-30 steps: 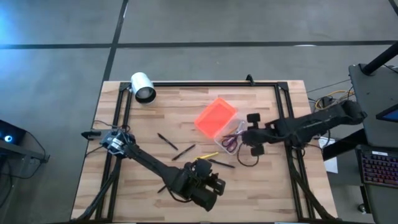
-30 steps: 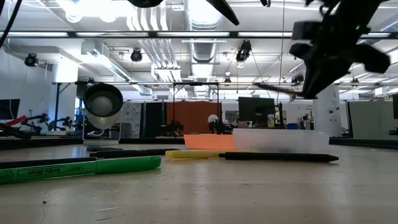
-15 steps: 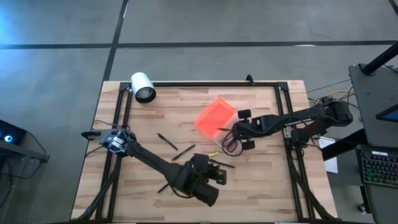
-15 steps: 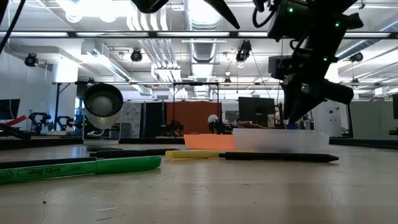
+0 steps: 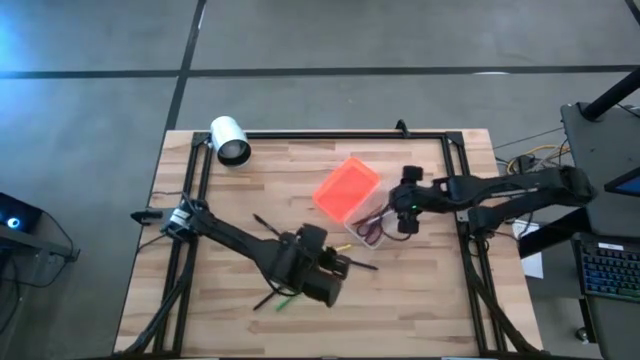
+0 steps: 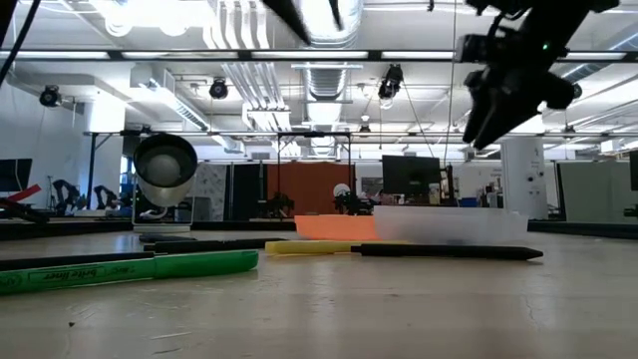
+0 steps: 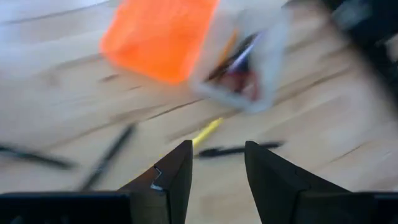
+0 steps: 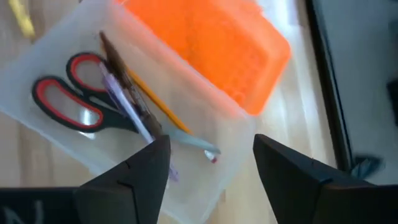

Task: Pick & place school supplies into a supply box
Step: Put the black pen into the orange supply box

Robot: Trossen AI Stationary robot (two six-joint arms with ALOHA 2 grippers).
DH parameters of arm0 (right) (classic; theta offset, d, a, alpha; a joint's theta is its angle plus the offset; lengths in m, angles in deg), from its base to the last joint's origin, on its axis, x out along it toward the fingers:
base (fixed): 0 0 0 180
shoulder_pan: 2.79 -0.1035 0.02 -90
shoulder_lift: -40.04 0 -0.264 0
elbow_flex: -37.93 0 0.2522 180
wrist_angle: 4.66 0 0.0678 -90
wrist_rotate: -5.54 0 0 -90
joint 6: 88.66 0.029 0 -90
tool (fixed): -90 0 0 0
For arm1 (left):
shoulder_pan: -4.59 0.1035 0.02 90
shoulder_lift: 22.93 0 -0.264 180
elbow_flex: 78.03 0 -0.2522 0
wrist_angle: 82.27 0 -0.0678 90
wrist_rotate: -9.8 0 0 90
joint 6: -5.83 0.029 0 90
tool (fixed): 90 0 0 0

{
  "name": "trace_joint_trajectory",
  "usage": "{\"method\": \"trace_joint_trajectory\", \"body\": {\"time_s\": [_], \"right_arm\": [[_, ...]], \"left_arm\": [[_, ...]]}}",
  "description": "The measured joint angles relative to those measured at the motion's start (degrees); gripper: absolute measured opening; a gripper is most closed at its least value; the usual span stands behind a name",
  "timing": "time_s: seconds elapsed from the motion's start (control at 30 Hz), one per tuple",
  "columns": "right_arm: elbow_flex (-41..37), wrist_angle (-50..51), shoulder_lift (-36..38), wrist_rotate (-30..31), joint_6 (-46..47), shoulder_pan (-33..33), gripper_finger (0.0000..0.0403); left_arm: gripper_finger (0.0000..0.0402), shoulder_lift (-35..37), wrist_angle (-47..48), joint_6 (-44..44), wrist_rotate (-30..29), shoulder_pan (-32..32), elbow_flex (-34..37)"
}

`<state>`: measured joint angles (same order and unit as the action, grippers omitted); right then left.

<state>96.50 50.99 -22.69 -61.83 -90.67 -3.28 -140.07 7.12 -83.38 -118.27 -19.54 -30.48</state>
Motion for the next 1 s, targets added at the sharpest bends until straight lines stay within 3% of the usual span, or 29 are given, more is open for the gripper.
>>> {"method": "trace_joint_trajectory", "body": {"time_s": [0.13, 0.23, 0.3, 0.4, 0.47, 0.53, 0.63, 0.77, 1.0], "right_arm": [[-0.1, 4.7, 5.9, -0.6, 7.7, -0.4, 0.0224], [-0.4, 8.7, 8.7, -1.7, 11.9, -1.5, 0.0224], [-0.4, 11.3, 9.8, -1.9, 15.3, -2.2, 0.0224], [-0.7, 14.4, 10.4, -1.9, 21.0, -3.1, 0.0224], [-1.0, 15.3, 10.5, -2.1, 24.6, -3.9, 0.0224], [-1.3, 15.4, 10.6, -2.1, 26.7, -5.1, 0.0224], [-1.5, 15.8, 10.5, -2.3, 28.5, -7.2, 0.0224], [-1.9, 16.0, 10.3, -2.3, 28.7, -9.3, 0.0224], [-2.3, 16.0, 9.5, -2.1, 31.9, -10.0, 0.0224]], "left_arm": [[0.013, 0.2, 9.9, 6.2, 8.3, 2.0, 0.9], [0.013, 0.3, 10.5, 15.2, 15.8, 4.1, 4.2], [0.013, 0.3, 11.4, 16.8, 19.3, 5.6, 7.0], [0.013, 0.7, 14.8, 10.5, 18.0, 8.1, 12.9], [0.013, 2.6, 12.2, 8.8, 16.6, 9.5, 18.5], [0.0128, 5.3, 5.7, 17.9, 16.8, 10.2, 23.7], [0.0122, 9.4, -2.4, 39.4, 20.2, 9.3, 30.6], [0.0117, 14.5, -4.9, 60.7, 25.7, 8.8, 39.1], [0.0117, 20.7, -9.5, 70.5, 25.8, 9.5, 52.7]]}}
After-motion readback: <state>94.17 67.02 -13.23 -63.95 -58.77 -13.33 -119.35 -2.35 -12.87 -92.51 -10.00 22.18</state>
